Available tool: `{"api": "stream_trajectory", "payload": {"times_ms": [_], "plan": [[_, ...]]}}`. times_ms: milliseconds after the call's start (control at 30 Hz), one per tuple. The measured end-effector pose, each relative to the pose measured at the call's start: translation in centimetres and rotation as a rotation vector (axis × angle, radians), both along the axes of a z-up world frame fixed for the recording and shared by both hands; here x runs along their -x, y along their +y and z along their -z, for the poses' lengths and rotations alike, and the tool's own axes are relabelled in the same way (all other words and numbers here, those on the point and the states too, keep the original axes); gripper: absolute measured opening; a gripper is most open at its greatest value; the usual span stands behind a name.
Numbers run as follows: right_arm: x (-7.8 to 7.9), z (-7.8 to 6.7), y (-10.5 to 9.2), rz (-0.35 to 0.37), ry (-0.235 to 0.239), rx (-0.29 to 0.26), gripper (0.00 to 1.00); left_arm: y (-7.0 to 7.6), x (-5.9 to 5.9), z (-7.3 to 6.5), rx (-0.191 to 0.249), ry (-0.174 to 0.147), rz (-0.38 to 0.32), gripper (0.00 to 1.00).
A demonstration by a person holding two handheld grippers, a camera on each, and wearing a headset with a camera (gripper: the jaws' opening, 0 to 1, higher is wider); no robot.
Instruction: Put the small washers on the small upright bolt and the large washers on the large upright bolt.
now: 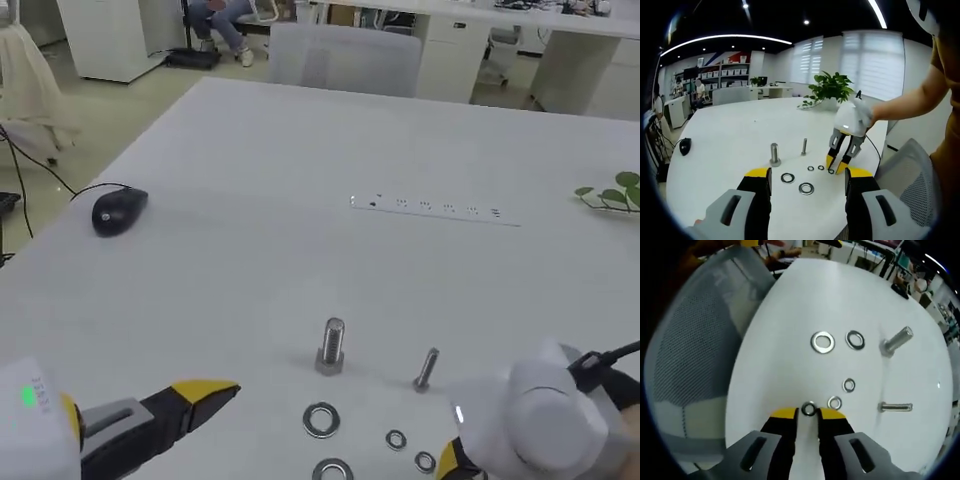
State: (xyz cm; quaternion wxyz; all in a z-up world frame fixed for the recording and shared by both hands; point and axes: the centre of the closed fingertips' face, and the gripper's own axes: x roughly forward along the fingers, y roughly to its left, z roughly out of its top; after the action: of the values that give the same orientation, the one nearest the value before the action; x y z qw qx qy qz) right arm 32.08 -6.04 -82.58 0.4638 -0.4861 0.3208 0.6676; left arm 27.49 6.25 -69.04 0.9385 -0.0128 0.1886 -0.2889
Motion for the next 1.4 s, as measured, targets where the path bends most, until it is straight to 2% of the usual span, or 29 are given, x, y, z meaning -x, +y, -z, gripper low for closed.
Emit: {"api": "stream_trajectory", "payload": {"times_ms": [300, 433, 667, 867, 1100, 1400], "plan": [[-0.1, 0.0, 0.1, 0.030, -0.006, 0.003, 0.14, -0.2, 0.0, -0.1, -0.003, -0.002, 0.005, 0.58], [-0.2, -0.1, 0.2, 0.079, 0.021, -0.021, 0.12, -0.1, 0.1, -0.1, -0.004, 0.000, 0.004, 0.58], [0.1, -0.2, 0.4, 0.067, 0.019, -0.018, 0.12, 0.0, 0.3, 0.1, -0.009, 0.005, 0.004, 0.58], [-0.1, -0.9, 0.5, 0.055, 0.010, -0.020, 0.12, 0.1, 0.3, 0.1, -0.012, 0.006, 0.001, 0.58], [-1.7, -3.6, 0.4, 0.076, -0.006, -0.040, 0.12, 0.1, 0.3, 0.4, -0.023, 0.012, 0.004, 0.58], [-7.1, -8.3, 1.1, 0.102, -0.110, -0.069, 0.12, -0.1, 0.2, 0.3, -0.013, 0.005, 0.003, 0.58]]}}
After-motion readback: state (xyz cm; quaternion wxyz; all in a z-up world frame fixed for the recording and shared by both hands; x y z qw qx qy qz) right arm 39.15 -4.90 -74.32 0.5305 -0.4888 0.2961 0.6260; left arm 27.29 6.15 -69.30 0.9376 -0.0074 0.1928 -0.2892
